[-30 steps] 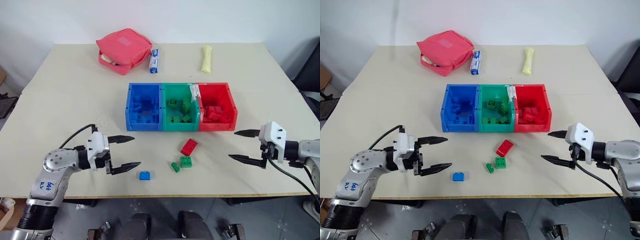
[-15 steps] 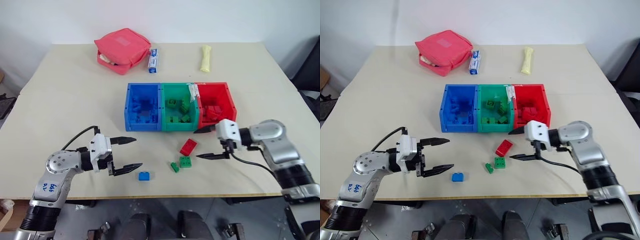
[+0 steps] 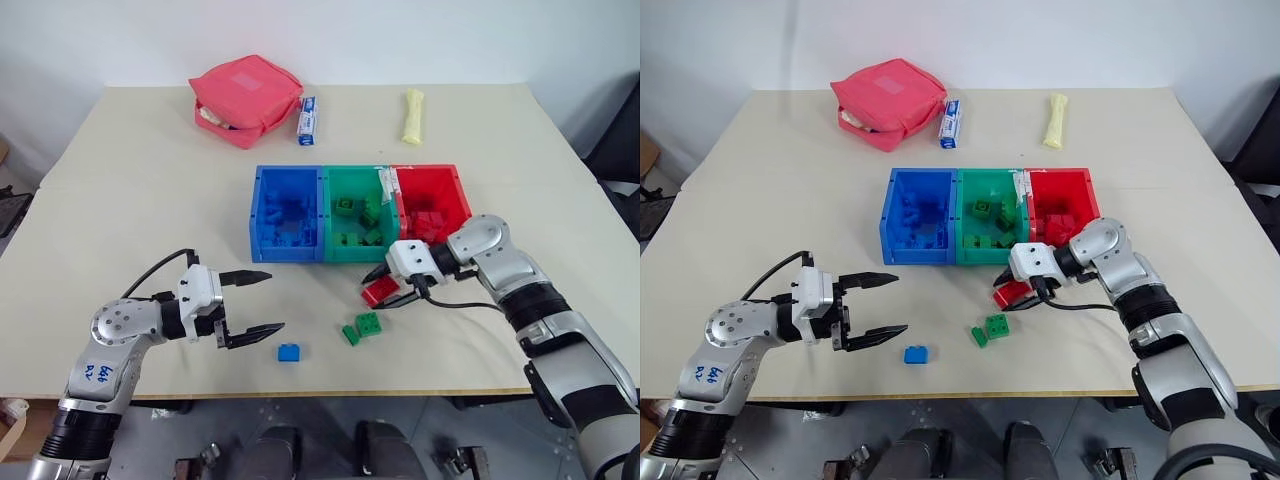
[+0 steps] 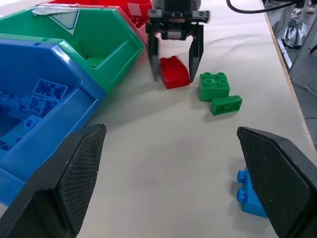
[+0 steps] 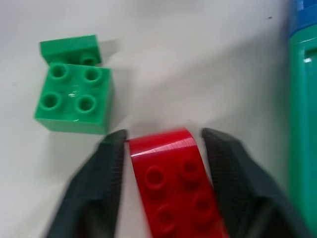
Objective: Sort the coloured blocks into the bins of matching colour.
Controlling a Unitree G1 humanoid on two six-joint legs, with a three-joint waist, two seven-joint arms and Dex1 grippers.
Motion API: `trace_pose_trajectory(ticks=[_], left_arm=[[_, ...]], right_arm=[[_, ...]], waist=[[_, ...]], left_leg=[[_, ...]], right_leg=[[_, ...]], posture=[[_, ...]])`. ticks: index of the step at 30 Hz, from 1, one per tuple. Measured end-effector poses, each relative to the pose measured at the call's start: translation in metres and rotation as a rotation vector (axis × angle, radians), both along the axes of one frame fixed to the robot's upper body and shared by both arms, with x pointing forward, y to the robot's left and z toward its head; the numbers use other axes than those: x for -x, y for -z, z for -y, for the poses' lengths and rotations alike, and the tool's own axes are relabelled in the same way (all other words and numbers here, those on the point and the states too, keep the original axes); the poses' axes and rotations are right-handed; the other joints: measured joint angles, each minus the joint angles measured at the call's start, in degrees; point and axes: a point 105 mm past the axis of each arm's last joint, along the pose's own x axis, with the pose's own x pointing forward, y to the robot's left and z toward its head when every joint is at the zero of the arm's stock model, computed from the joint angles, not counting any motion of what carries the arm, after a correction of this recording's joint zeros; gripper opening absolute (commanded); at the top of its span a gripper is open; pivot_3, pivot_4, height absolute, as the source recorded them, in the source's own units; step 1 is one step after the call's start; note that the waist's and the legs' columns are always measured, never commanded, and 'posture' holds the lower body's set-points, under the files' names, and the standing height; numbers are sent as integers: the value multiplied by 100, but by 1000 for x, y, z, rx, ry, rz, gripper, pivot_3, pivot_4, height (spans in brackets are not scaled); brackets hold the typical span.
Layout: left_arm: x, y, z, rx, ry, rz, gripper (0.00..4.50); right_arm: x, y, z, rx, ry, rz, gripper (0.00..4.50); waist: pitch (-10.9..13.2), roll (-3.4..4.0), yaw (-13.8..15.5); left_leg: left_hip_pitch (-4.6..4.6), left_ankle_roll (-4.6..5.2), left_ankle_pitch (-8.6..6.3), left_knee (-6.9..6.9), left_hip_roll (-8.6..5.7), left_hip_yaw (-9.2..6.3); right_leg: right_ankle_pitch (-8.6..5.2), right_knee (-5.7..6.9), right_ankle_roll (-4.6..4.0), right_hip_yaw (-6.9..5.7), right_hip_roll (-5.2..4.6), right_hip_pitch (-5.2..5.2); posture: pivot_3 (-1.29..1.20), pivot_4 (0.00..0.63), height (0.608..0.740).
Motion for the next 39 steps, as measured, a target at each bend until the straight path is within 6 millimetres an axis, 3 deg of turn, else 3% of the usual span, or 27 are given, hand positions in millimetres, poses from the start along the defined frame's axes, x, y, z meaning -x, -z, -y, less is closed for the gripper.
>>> trace_pose_trajectory(ticks=[6,9,15,17,21,26,31,37,39], left_arm=[[-1,0,3,23,-6,6,4500],[-3,-2,10,52,0,16,4500],[-23,-24,17,202,-68,72,4500],[-26,-29,16,230,-94,81,4500],[-28,-29,16,231,-97,83,4500],[-28,-28,16,224,-104,81,4500],[-28,-26,15,217,-116,78,4500],[-26,-18,10,194,-134,60,4500],[-28,-17,4,158,-145,86,4500]], right_arm=[[7,2,20,-53,74,-24,1466],[9,-9,29,-139,149,-20,1466],[-4,-85,45,-494,425,-14,1466],[-12,-100,51,-549,494,12,1466],[-52,-131,63,-668,717,108,1466],[-76,-122,68,-679,837,126,2967],[-75,-119,66,-673,802,140,4472],[-50,-111,76,-645,708,160,4472],[-19,-91,78,-570,636,135,4472]], waist=[[0,0,5],[1,2,11],[1,2,18],[1,2,6],[1,2,-6],[1,2,12],[1,2,-3],[1,2,18],[1,1,71]], left_leg=[[0,0,0,2,1,0],[-1,0,0,4,1,0],[-3,-1,0,10,2,0],[-3,-1,-1,8,2,1],[-4,-2,0,5,3,13],[-24,2,0,5,-5,13],[-53,5,2,18,-10,15],[-56,4,2,21,-9,12],[-58,3,2,19,-7,-7]], right_leg=[[0,0,0,1,0,2],[0,1,0,2,0,2],[0,2,0,2,1,3],[0,3,0,4,2,1],[0,11,0,8,4,-13],[0,29,0,6,-4,-38],[1,68,1,-6,-8,-71],[0,71,1,-4,-8,-69],[0,69,1,-7,-10,-66]], posture=[[0,150,740],[0,150,740],[0,150,740],[0,150,740],[0,150,740],[0,150,740],[0,150,740],[0,150,740],[0,150,740]])
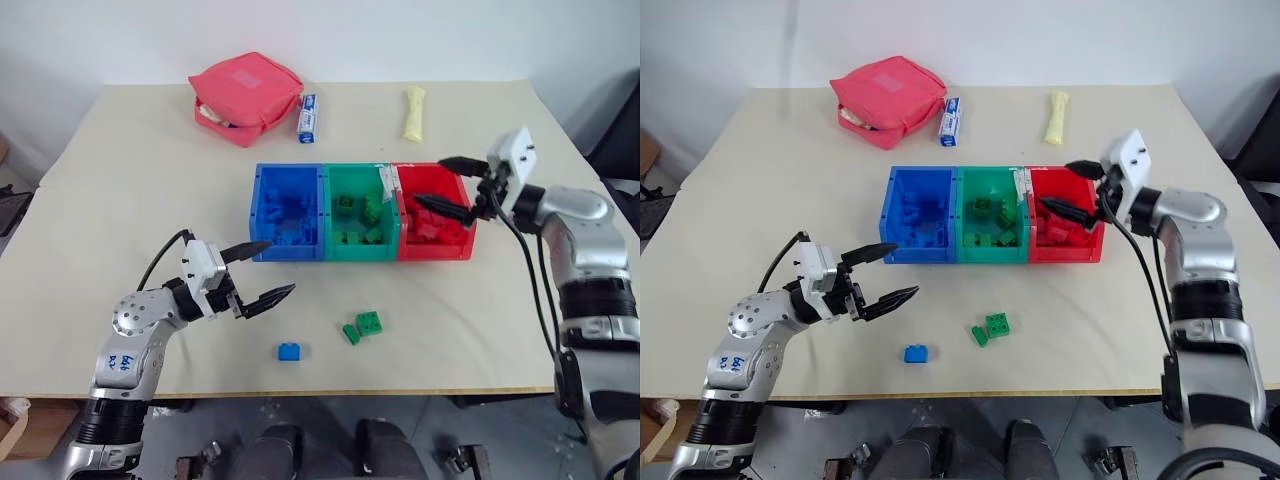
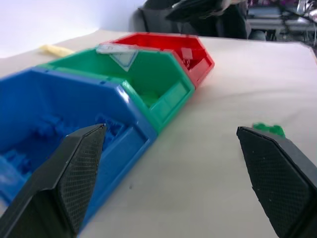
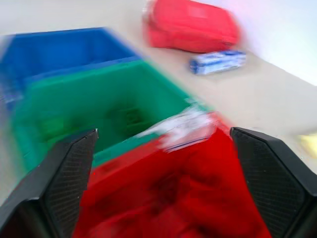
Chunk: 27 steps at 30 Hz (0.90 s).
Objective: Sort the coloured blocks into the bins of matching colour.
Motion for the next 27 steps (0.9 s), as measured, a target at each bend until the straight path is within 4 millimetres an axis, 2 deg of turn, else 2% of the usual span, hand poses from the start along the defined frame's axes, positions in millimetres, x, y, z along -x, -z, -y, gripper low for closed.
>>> trace_pose_trajectory(ticks=[2,3,5,7,10,15,17,19,23,27], left_arm=[[-3,6,-14,-52,-38,8,4500],[-4,8,-17,-68,-43,7,4500],[-2,10,-16,-81,-16,9,4500],[2,14,-14,-105,26,5,4500],[10,20,-13,-194,109,3,4500],[19,26,-8,-220,199,-43,4500],[22,30,-6,-222,227,-62,4500],[25,32,-5,-222,238,-76,4500],[29,35,-6,-206,235,-108,4500],[35,32,-10,-209,214,-117,4500]], right_arm=[[32,33,-7,62,-78,-78,4472],[42,47,-11,70,-102,-117,4472],[60,61,-16,77,-121,-143,4472],[73,68,-11,91,-113,-118,4472],[90,75,8,122,-66,-96,4472],[119,87,35,213,-32,-182,4472],[121,86,35,230,-46,-191,4472],[121,84,28,230,-73,-184,4472],[109,81,-11,234,-203,-164,4472],[100,91,-48,272,-344,-178,4472]], waist=[[0,0,10],[0,0,6],[1,1,-12],[1,0,-16],[1,1,-8],[0,1,53],[0,2,19],[0,2,-15],[0,2,-69],[0,2,-50]], left_leg=[[-2,-2,-1,-2,-1,7],[-2,-2,-2,4,-1,10],[-1,5,3,6,-5,29],[15,5,3,10,-5,30],[38,5,3,-3,-5,31],[41,8,0,-9,-3,29],[48,8,0,-8,-1,34],[59,5,0,-11,5,33],[63,2,-2,-12,9,28],[59,5,-4,-13,5,22]], right_leg=[[0,-4,0,3,1,-3],[0,3,0,3,1,-4],[2,-2,3,3,-4,-5],[2,-23,4,5,-4,14],[2,-24,3,15,-4,29],[1,-31,3,22,-5,34],[1,-33,3,24,-3,41],[0,-33,0,25,0,50],[-1,-36,-2,23,3,55],[-1,-55,-2,20,-1,59]], posture=[[0,150,740],[0,150,740],[0,150,740],[0,150,740],[0,150,740],[0,150,740],[0,150,740],[0,150,740],[0,150,740],[0,150,740]])
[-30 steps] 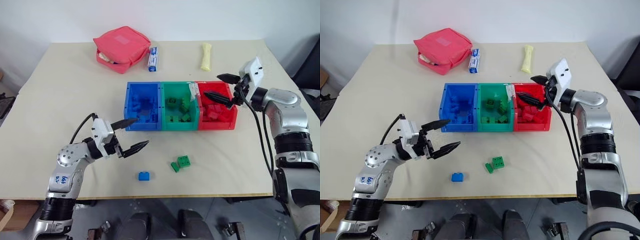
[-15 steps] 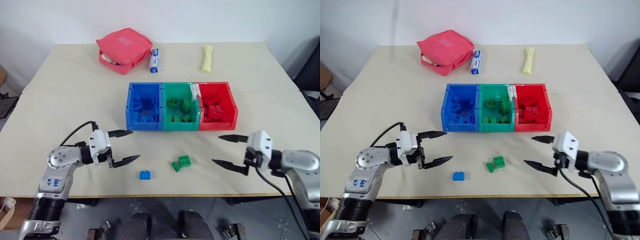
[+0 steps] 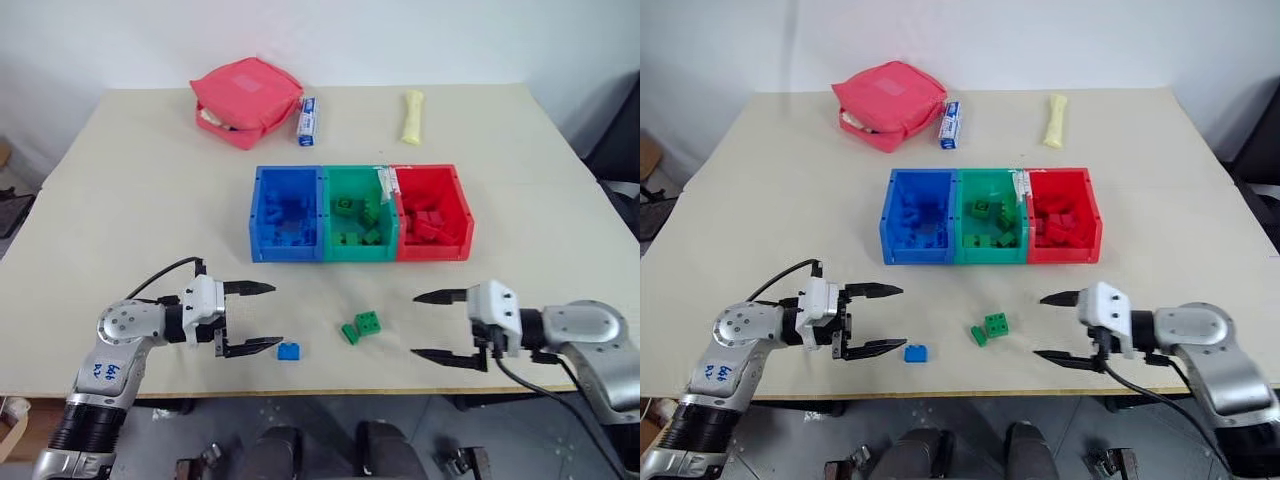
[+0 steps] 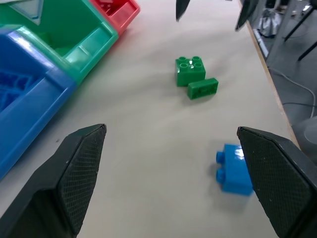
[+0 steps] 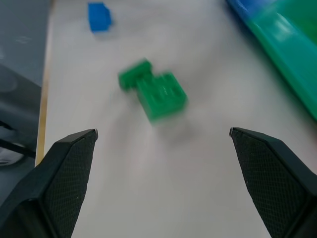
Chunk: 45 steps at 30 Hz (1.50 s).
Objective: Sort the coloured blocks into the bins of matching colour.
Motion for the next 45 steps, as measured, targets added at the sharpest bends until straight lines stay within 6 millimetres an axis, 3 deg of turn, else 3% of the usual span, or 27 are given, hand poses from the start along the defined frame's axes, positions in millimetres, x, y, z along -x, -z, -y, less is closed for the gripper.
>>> trace_pose_trajectory(ticks=[4,8,13,14,17,19,25,28,29,30,37,40,45], left_arm=[[15,2,0,-39,24,-50,4500],[24,-6,9,-36,60,-43,4500],[22,-11,8,-33,29,-26,4500],[21,-13,8,-27,21,-22,4500],[18,-15,10,21,-15,-16,4500],[12,-19,12,85,-64,-12,4500],[-7,-26,-3,202,-241,8,4500],[-11,-23,-8,217,-280,-4,4500],[-11,-23,-9,217,-284,-5,4500],[-12,-23,-9,218,-286,-3,4500],[-12,-25,-10,212,-286,7,4500],[-12,-24,-12,192,-282,12,4500],[-14,-21,-18,173,-274,9,4500]], right_arm=[[-19,16,-27,31,-84,-44,4299],[-36,23,-32,68,-94,-55,3137],[-37,23,-30,76,-115,-65,1531],[-36,23,-29,78,-119,-69,1428],[-40,18,-26,53,-88,-72,1430],[-49,4,-27,-32,-21,-63,1430],[-101,-73,-35,-290,217,140,1430],[-128,-95,-37,-318,346,236,1430],[-133,-97,-39,-324,366,239,1430],[-136,-96,-41,-330,373,231,2168],[-137,-85,-38,-315,396,198,4477],[-129,-83,-29,-327,389,194,4477],[-76,-56,2,-265,240,123,4477]], waist=[[1,-3,-11],[1,-2,28],[1,-2,-3],[1,-2,-4],[1,-2,-2],[2,-1,-2],[2,-1,-36],[1,-1,-27],[1,-2,-13],[1,-2,-2],[1,-2,-25],[1,-2,-21],[1,-2,8]], left_leg=[[0,1,-1,-1,0,-4],[-3,1,-1,-1,-1,-17],[-2,-1,-2,-2,0,-16],[-2,-1,-2,-2,0,-15],[-2,-1,-2,-1,0,-15],[-2,-1,-2,1,0,-14],[0,-8,-2,0,3,-10],[-5,-8,-3,-2,0,-7],[-10,-8,-3,-1,-1,-9],[-16,-7,-3,-1,-3,-10],[-29,-2,-2,4,-10,-2],[-29,-4,-1,4,-9,-2],[-31,2,-4,4,-11,-4]], right_leg=[[0,-9,0,-3,0,7],[0,-9,0,-14,-1,7],[0,-12,0,-15,1,8],[0,-12,0,-15,2,8],[0,-11,0,-14,2,9],[0,-10,0,-13,2,8],[0,1,0,-10,11,-2],[-1,26,-3,-8,8,-23],[-2,33,-4,-9,6,-32],[-2,38,-4,-11,4,-38],[-2,65,-4,-14,-3,-52],[-2,61,-4,-11,-2,-53],[-2,56,-4,-10,-6,-45]], posture=[[0,150,740],[0,150,740],[0,150,740],[0,150,740],[0,150,740],[0,150,740],[0,150,740],[0,150,740],[0,150,740],[0,150,740],[0,150,740],[0,150,740],[0,150,740]])
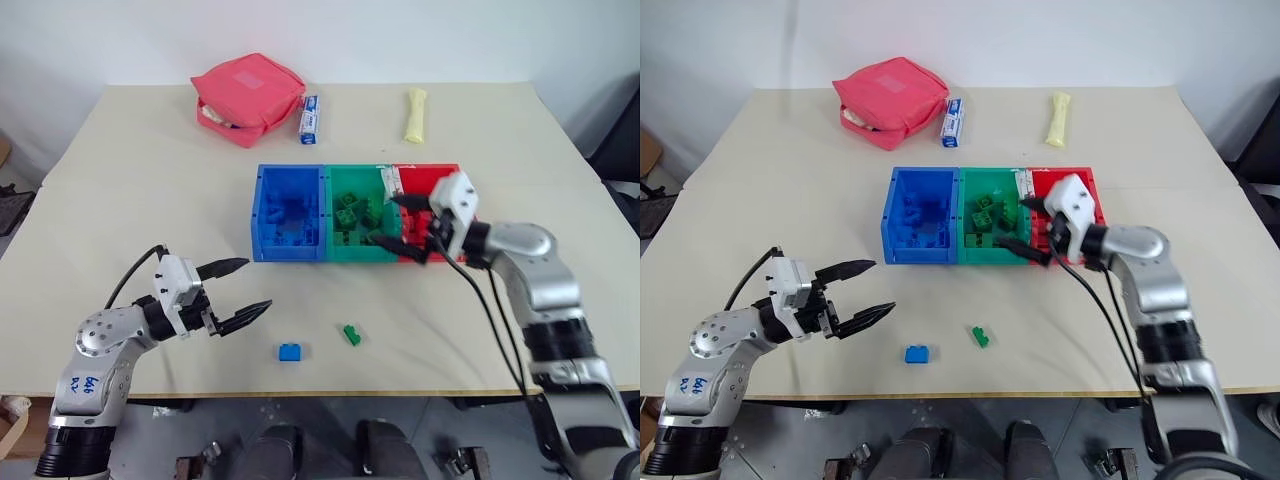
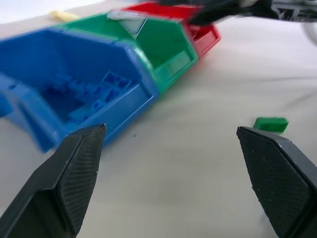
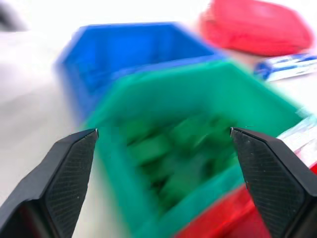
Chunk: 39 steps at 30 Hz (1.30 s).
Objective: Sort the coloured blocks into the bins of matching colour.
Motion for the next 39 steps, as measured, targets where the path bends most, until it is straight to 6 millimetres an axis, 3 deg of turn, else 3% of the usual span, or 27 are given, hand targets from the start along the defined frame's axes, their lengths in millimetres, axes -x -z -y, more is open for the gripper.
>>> trace_pose_trajectory(ticks=[6,10,13,18,25,27,34,39], left_arm=[[11,11,-4,-153,139,13,4500],[17,18,-5,-213,225,4,4500],[20,20,-6,-230,255,-2,4500],[21,22,-7,-231,269,-11,4500],[24,25,-5,-212,236,-7,4500],[27,25,-4,-210,226,-6,4500],[28,24,-6,-205,187,-5,4500],[27,20,-3,-206,184,16,4500]], right_arm=[[56,40,48,174,-83,-174,4477],[70,44,53,234,-142,-192,4477],[73,44,41,251,-205,-176,4477],[78,66,-14,233,-360,-174,4477],[56,73,-55,275,-380,-105,4477],[54,79,-63,277,-391,-125,3864],[57,87,-62,289,-424,-172,1426],[56,84,-62,258,-414,-177,1276]], waist=[[0,1,-28],[0,1,-51],[0,1,-20],[1,2,-18],[1,1,-17],[1,1,-19],[1,1,-14],[1,1,-16]], left_leg=[[16,-1,0,-5,9,17],[26,-3,0,-6,18,28],[26,-2,-1,-6,17,25],[20,-4,-1,-6,14,24],[18,-3,-1,-3,11,19],[18,-4,-1,-5,12,19],[17,-3,-2,-2,11,17],[17,-3,-2,-3,11,17]], right_leg=[[0,-35,0,8,2,15],[-1,-34,-2,13,7,19],[-1,-34,-2,12,5,19],[-1,-30,-2,12,3,10],[-1,-26,-2,8,2,8],[-1,-22,-2,8,2,4],[-1,-24,-2,7,2,7],[-1,-23,-2,7,2,6]], posture=[[0,150,740],[0,150,740],[0,150,740],[0,150,740],[0,150,740],[0,150,740],[0,150,740],[0,150,740]])
